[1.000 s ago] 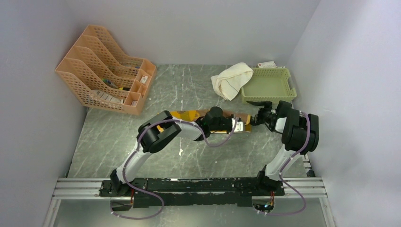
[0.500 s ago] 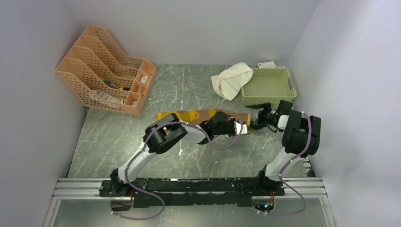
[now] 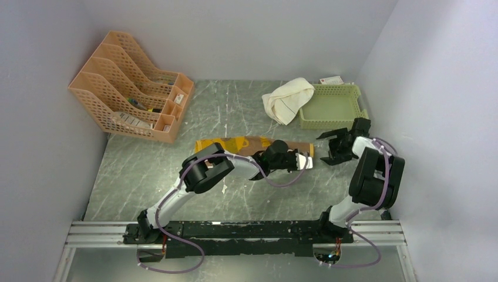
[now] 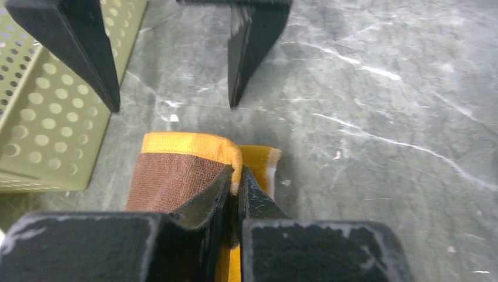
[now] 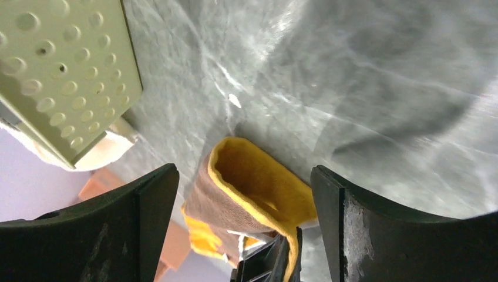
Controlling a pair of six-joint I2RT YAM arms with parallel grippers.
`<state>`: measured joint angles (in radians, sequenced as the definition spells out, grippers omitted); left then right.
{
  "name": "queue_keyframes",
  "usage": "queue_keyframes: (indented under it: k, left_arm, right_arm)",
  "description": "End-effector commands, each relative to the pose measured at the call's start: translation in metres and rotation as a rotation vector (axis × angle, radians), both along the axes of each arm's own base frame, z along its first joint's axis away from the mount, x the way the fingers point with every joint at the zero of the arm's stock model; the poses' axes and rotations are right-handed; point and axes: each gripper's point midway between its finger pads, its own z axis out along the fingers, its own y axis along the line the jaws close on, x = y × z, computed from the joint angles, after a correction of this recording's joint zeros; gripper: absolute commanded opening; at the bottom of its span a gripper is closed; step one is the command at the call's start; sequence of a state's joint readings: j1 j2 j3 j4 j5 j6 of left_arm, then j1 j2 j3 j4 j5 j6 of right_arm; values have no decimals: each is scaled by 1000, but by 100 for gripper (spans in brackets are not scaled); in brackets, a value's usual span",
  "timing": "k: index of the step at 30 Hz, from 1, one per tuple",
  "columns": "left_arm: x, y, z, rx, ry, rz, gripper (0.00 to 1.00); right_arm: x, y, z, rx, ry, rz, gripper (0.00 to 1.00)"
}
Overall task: Roll the towels
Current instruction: Fold the towel at the center of the board.
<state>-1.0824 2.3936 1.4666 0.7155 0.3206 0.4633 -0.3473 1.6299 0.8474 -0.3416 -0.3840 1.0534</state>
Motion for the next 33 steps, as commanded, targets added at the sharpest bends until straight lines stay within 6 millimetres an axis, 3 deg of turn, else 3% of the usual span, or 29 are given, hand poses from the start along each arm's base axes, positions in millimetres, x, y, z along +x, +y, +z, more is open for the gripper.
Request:
queue_keyframes:
  k: [1, 4, 6, 7, 8, 11, 14, 16, 19, 23, 25, 26, 28, 33]
  left_arm:
    - [-21, -13, 6, 11, 11, -59, 18]
    - [-26, -16, 6, 28, 35, -72, 30]
    - [-32, -18, 6, 32, 58, -93, 59]
    - [-35, -19, 7, 31, 68, -100, 89]
    - [-37, -20, 8, 27, 74, -105, 99]
    - [-39, -17, 21, -17, 83, -88, 99]
    - [-32, -5, 61, -122, 57, -30, 99]
    - [-25, 10, 101, -210, 32, 44, 99]
    - [-17, 47, 158, -342, 26, 150, 99]
    - [6, 109, 204, -416, 166, 412, 99]
    - [29, 140, 193, -357, 365, 628, 99]
    - [38, 165, 167, -248, 475, 758, 98]
    - [50, 206, 143, -174, 678, 919, 91]
    - [38, 310, 95, -188, 1039, 1212, 88]
  right_arm:
    - [-16, -39, 16, -198, 48, -81, 85]
    - [-15, -53, 33, -279, 35, -105, 85]
    - [-14, -61, 44, -320, 25, -121, 85]
    - [-15, -64, 48, -336, 23, -128, 85]
    - [-14, -65, 52, -350, 16, -132, 86]
    - [-12, -70, 63, -385, -16, -129, 86]
    - [-9, -76, 82, -454, -70, -110, 84]
    - [-7, -80, 99, -535, -96, -101, 84]
    - [-9, -74, 114, -590, -129, -97, 84]
    - [-9, -63, 122, -598, -169, -71, 83]
    - [-9, -55, 131, -629, -185, -39, 83]
    - [-10, -50, 134, -640, -194, -17, 83]
    - [-11, -39, 139, -655, -223, 28, 82]
    - [-15, -14, 129, -637, -243, 153, 80]
